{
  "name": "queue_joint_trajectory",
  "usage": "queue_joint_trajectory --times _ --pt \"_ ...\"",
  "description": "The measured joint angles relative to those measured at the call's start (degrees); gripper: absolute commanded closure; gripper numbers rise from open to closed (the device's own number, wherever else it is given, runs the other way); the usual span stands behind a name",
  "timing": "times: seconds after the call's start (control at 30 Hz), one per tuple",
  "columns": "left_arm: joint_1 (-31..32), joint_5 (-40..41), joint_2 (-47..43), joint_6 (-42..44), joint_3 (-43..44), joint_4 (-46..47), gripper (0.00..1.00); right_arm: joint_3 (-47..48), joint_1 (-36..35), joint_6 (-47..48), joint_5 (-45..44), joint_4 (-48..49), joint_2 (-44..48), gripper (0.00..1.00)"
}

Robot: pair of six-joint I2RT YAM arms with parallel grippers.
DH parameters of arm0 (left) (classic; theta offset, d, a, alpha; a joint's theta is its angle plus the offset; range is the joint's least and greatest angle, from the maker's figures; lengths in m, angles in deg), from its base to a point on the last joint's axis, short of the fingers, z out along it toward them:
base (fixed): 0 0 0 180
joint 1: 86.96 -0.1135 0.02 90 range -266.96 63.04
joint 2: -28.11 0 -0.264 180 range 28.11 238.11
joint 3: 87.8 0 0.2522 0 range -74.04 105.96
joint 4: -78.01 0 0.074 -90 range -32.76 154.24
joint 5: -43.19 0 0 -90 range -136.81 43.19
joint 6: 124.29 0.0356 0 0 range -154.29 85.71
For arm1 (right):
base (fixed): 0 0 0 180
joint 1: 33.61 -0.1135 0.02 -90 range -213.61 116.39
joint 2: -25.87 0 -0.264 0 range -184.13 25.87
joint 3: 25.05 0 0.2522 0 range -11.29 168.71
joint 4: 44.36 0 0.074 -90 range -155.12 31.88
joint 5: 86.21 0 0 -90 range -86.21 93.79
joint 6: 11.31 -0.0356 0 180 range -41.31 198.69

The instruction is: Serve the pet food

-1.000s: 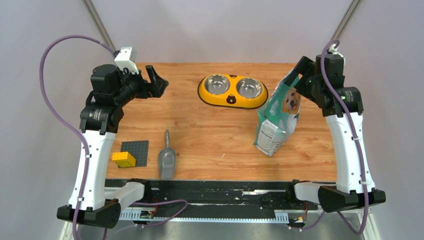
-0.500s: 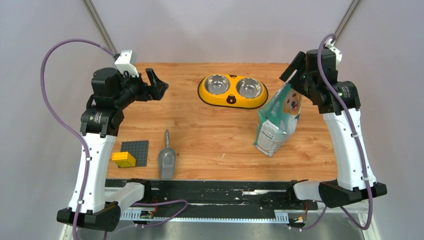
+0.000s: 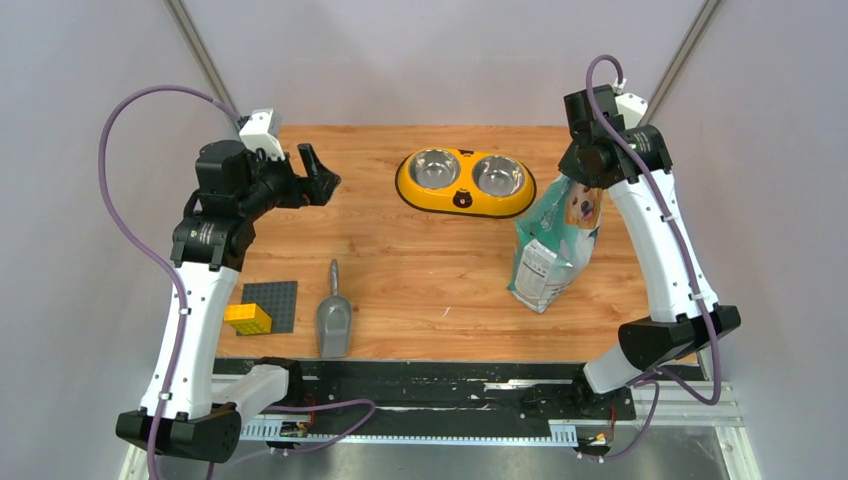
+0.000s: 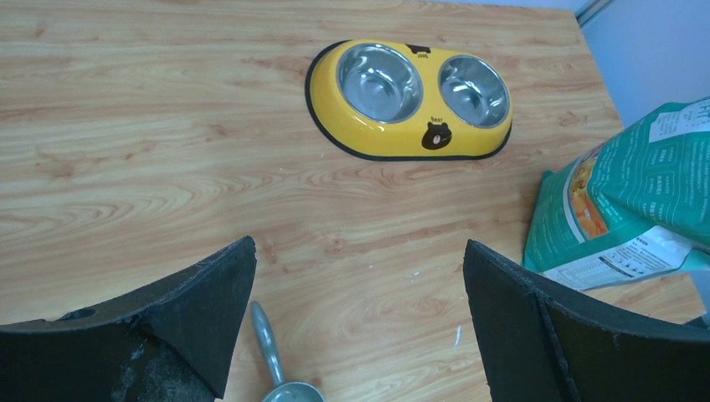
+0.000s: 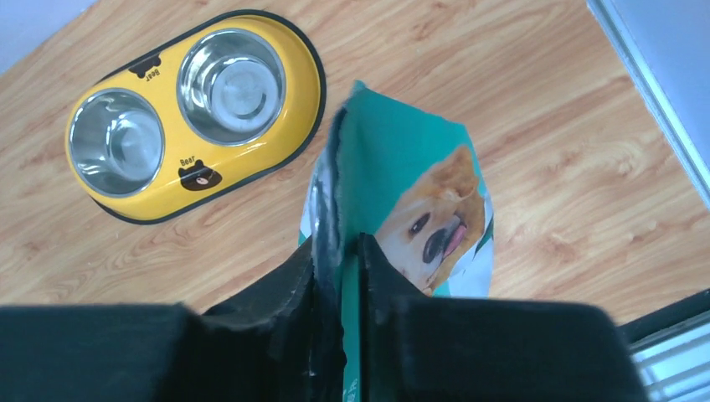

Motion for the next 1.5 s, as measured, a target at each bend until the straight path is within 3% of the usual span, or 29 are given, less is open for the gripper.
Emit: queue_joint_trajectory --times 0.03,0.23,0.43,0.67,0.83,0.93,1.17,1.43,1.47,1.5 --pt "0.00 0.00 -0.02 -0.09 -0.15 0.13 0.00 0.00 0.00 -0.02 -0.31 -0.66 -0.02 1.00" --pt "0.00 -0.11 -0.02 -0.63 -0.39 0.28 0.00 0.09 0.09 1.77 2.14 -0.83 0.46 1.00" --pt "0.00 -0.94 -0.02 -1.03 -0.39 0.28 0.00 -2.69 0.26 7.26 16.11 5.29 2.56 1.00" --pt "0.00 -1.99 -0.81 -2.14 -1.77 0.72 0.00 -2.12 -7.26 11.50 28.02 10.99 1.62 1.00" --pt "0.11 -4.76 -2.12 -4.96 -7.37 4.68 0.00 -1.86 -11.28 11.87 32.37 12.87 0.59 1.00" --pt "1.73 -8.09 -1.81 -8.63 -14.82 10.69 0.00 -1.86 -11.52 10.78 31.82 13.88 0.28 1.00" --pt "13.70 -9.07 5.29 -14.25 -26.64 22.43 0.01 -1.86 -11.52 2.38 22.82 15.28 -0.37 1.00" --pt "23.39 -6.38 10.75 -18.27 -29.29 40.54 0.00 -0.37 -11.67 -12.50 14.23 16.44 -3.80 1.00" --pt "23.74 -6.12 11.67 -18.75 -29.29 42.21 0.00 0.11 -11.69 -13.49 13.57 16.46 -4.42 0.96" --pt "23.98 -5.86 12.59 -19.15 -29.24 43.63 0.00 0.59 -11.69 -14.21 12.94 16.50 -5.03 0.84"
